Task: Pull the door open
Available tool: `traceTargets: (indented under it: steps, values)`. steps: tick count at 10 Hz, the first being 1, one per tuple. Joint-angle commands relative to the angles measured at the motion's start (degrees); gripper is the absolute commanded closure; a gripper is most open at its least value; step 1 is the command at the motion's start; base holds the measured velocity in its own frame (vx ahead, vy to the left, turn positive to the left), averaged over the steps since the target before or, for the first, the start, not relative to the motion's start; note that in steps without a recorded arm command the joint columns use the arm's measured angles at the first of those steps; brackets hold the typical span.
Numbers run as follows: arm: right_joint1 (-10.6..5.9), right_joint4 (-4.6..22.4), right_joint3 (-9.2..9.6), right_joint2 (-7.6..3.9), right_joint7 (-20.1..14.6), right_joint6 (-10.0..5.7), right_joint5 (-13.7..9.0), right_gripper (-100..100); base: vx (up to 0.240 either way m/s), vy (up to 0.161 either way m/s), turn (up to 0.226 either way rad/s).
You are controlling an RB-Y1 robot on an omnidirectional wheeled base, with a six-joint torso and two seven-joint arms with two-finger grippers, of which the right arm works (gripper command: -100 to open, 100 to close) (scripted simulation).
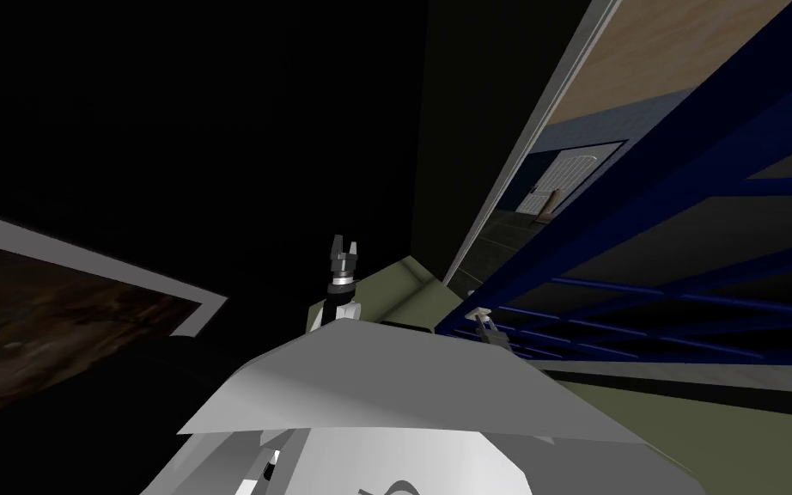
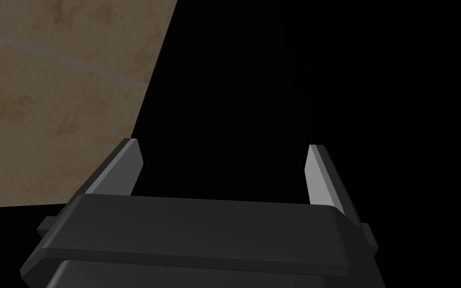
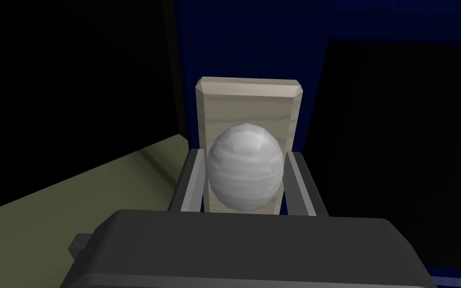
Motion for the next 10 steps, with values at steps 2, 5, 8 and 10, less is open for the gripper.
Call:
traceTargets:
  steps: [2,5,8,10]
  values:
    - [0.10,0.0,0.03,0.03,0.0,-0.13,0.0,100,-0.015,0.000,-0.003]
    - [0.26,0.6,0.96,-0.41,-0.8,-0.97,0.5,100,-0.098,-0.039,0.092]
    - [0.46,1.4,2.20,-1.13,-1.9,-2.56,1.2,100,-0.217,-0.042,0.120]
    - [0.59,2.0,3.03,-1.61,-2.6,-3.62,1.7,100,-0.188,-0.059,0.117]
